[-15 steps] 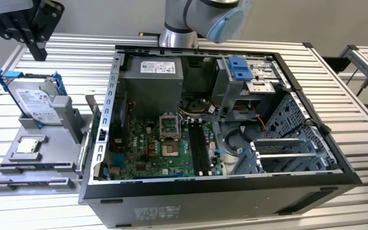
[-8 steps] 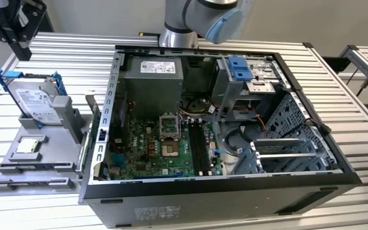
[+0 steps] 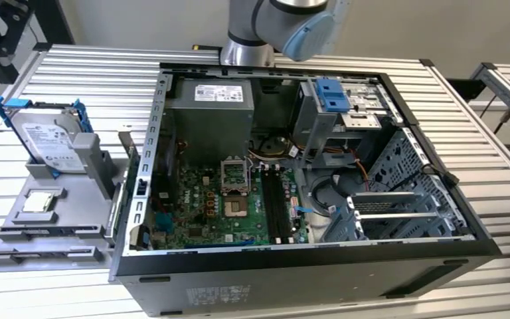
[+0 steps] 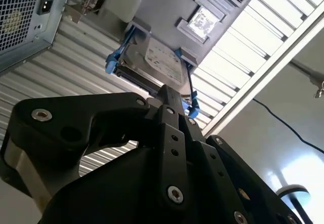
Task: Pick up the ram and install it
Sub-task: 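Reach for the ram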
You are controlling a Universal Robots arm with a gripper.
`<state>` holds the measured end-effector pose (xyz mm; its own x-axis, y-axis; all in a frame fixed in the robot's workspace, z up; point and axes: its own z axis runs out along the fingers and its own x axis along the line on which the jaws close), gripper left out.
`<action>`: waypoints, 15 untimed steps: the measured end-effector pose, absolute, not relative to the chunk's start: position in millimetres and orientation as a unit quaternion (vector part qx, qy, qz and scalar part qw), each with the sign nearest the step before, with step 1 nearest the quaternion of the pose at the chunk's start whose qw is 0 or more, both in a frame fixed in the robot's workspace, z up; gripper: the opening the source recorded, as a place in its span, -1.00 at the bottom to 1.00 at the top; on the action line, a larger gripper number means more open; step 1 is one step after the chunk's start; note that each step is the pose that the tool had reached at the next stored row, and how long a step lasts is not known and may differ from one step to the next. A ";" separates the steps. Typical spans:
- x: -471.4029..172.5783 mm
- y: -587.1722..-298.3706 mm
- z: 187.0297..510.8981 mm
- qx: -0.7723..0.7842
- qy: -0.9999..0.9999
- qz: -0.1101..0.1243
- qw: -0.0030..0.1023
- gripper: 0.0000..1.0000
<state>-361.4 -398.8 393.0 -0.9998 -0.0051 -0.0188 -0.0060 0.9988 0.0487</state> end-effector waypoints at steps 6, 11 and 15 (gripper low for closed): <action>-365.8 -398.8 393.0 -0.003 1.000 0.024 0.010 -1.00; -365.9 -398.8 393.1 -0.004 1.000 0.024 0.010 -1.00; -365.9 -398.8 393.0 -0.004 1.000 0.024 0.010 -1.00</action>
<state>-365.9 -398.8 393.0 -0.9998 -0.0080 -0.0198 -0.0090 0.9988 0.0487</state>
